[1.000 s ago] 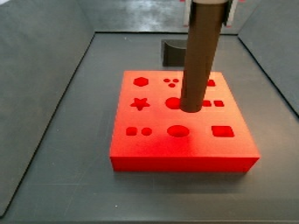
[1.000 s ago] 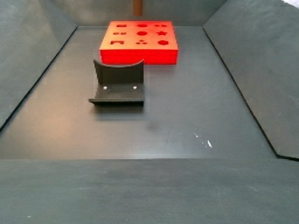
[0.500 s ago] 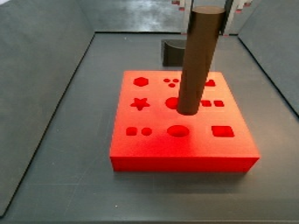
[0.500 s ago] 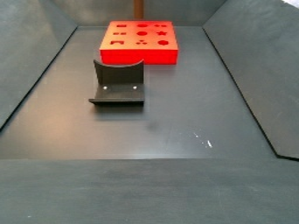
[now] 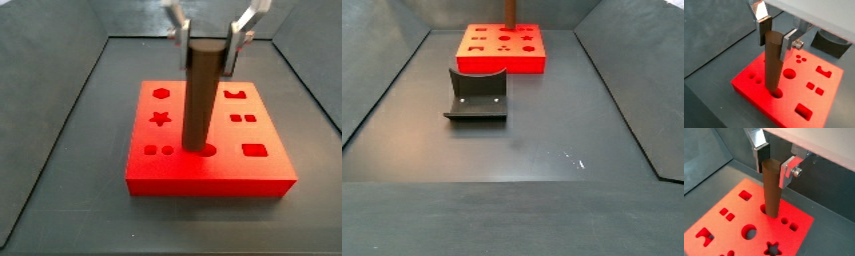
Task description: Insert the oval object.
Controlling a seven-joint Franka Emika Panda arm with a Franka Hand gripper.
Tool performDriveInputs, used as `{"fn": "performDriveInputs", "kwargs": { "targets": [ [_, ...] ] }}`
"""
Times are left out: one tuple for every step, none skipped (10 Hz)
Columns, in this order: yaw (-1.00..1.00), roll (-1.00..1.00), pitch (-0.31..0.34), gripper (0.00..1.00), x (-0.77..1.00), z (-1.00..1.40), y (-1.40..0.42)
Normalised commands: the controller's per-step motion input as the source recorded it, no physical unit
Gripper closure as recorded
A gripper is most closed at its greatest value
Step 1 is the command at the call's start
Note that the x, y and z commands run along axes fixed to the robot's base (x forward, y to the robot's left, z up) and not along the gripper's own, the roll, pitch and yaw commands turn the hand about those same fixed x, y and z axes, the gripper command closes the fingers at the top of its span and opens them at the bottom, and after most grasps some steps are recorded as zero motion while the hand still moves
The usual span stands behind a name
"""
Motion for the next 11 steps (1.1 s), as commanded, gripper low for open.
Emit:
{"fn": "performDriveInputs", "kwargs": {
  "targets": [
    [0.00,0.00,-0.006,1.00,0.00,0.00,-0.03],
    [0.03,0.00,0.011,1.00,0.45,0.00,-0.13],
    [0.00,0.06,0.100,1.00,0.79,0.07,-0.22],
    [0.00,0.00,0.073,1.00,0.57,0.00,-0.03],
    [0.00,0.00,0.000,1.00,0.07,0.00,0.00],
    [0.00,0.00,0.000,1.00,0.00,0.00,0.00],
    [0.00,0.00,0.000,1.00,0.00,-0.02,0.05],
    [-0.01,0.03,0.047,1.00,0.03,0.00,0.15],
    [0.00,0.00,0.000,1.00,0.00,-0.06,0.17],
    [0.00,0.00,0.000,1.00,0.00,-0.03,0.00],
    [0.00,0.00,0.000,1.00,0.00,-0.12,0.00]
  ]
}}
